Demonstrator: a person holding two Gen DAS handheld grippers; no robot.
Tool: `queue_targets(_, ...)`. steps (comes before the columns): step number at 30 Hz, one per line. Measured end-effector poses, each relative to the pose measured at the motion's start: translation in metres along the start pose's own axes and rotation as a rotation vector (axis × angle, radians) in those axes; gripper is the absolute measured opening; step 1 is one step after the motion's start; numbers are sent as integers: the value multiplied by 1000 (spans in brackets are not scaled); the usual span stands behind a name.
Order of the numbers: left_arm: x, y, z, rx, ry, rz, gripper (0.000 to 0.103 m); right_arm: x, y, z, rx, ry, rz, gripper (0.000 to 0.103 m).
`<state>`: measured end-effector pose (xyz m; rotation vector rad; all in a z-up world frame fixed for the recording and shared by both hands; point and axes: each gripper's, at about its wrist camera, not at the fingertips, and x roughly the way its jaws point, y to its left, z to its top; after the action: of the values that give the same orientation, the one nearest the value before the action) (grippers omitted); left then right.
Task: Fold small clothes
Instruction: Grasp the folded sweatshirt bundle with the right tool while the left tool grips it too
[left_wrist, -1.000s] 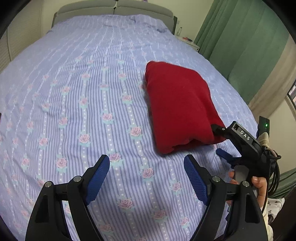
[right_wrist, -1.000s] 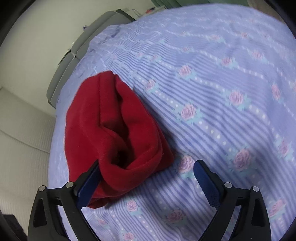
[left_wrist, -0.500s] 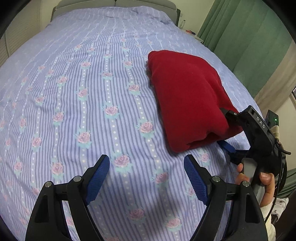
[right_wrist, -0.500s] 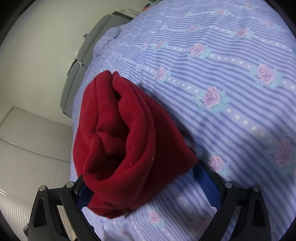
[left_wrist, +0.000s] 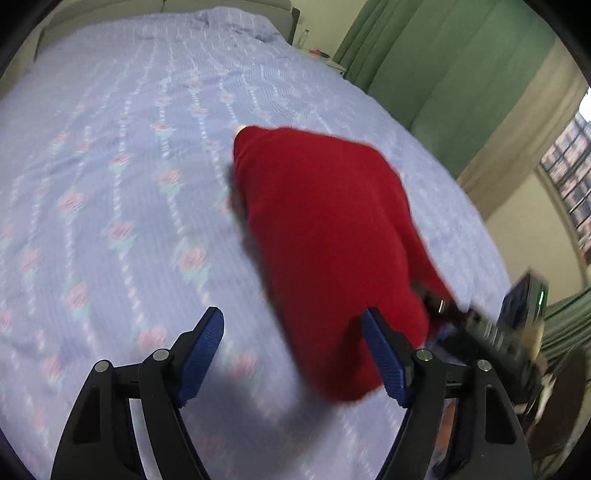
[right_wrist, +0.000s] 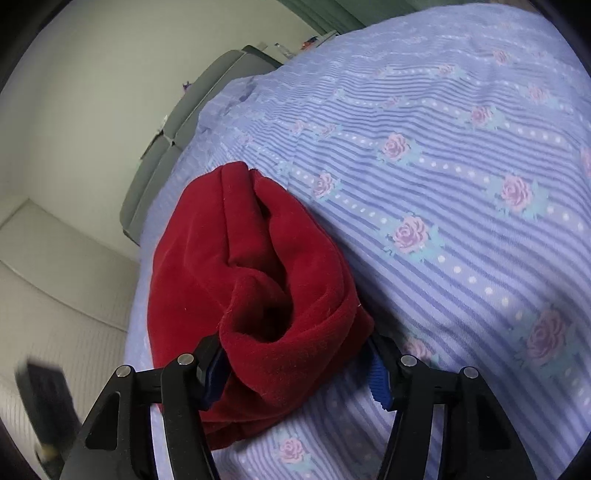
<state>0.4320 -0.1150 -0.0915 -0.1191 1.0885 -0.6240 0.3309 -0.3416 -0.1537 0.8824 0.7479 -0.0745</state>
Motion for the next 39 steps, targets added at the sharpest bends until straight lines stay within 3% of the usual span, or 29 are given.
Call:
queue_targets(7, 33, 14, 36, -116, 51, -165, 77, -4, -9, -4, -9, -20, -1, 60)
queue_targets(16, 65, 28, 44, -216, 75, -245, 79, -7, -14, -10, -24, -30, -24, 61)
queue_targets(20, 75, 26, 42, -230, 90, -224, 79, -3, -11, -6, -20, -32, -44, 61)
queue_targets(26, 75, 5, 46, -170, 67, -106, 78, 0, -10, 2, -35, -16, -79, 61)
queue_targets(34, 58, 7, 50, -193, 72, -140, 64, -10, 8, 10, -117, 7, -83, 56)
queue_targets(39, 22, -5, 44, -192, 26, -166, 63, -40, 17, 7, -119, -29, -33, 54)
